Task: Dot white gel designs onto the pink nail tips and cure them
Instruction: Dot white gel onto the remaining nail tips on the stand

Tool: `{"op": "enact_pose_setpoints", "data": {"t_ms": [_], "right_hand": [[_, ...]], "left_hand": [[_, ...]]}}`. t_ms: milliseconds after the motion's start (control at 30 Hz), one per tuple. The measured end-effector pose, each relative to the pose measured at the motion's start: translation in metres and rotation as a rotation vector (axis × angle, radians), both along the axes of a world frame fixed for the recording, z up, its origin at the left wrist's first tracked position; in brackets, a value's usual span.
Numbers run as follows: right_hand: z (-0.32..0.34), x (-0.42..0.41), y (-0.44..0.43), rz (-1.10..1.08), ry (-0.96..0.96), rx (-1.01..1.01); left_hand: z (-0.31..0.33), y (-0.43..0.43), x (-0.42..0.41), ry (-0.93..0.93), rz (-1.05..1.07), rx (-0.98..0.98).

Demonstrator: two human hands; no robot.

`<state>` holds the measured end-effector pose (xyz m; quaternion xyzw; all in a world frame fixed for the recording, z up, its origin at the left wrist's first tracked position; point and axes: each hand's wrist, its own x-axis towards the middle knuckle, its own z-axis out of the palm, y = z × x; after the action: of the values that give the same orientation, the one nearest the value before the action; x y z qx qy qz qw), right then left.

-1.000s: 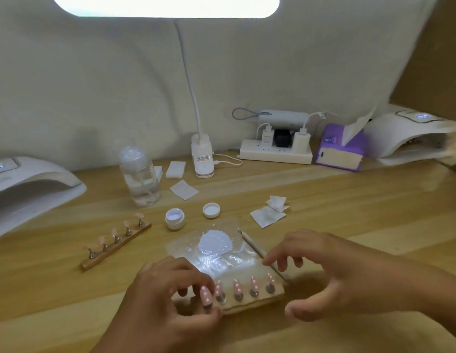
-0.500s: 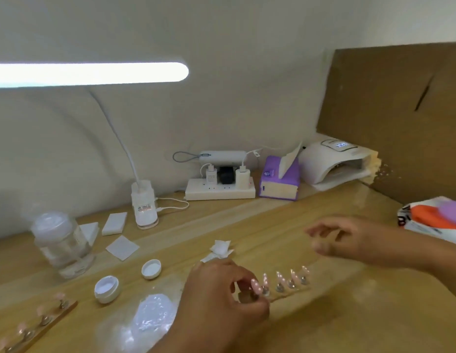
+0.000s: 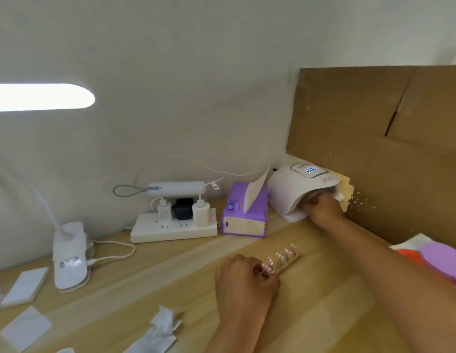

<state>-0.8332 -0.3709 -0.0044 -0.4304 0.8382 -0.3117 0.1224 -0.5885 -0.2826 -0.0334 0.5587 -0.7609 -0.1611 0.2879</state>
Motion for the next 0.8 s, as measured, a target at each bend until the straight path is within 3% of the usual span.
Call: {"op": "enact_pose_setpoints", "data": {"t_ms": [233,667,800], "right_hand": [[-0.017,0.005,-0.033,-0.188,0.321,0.185],[-0.018,0.006,-0.022,-0.174,0.314,0.049],[-0.022,0.003,0.002,-0.291,0.277,0.043]], "left_hand": [[-0.003,-0.004,-0.001,0.050,-0.029,0.042],[0.000,-0.001,-0.001,0.043,-0.005,0.024],[-0.001,0.001,0.000,0.082,0.000,0.005]]}}
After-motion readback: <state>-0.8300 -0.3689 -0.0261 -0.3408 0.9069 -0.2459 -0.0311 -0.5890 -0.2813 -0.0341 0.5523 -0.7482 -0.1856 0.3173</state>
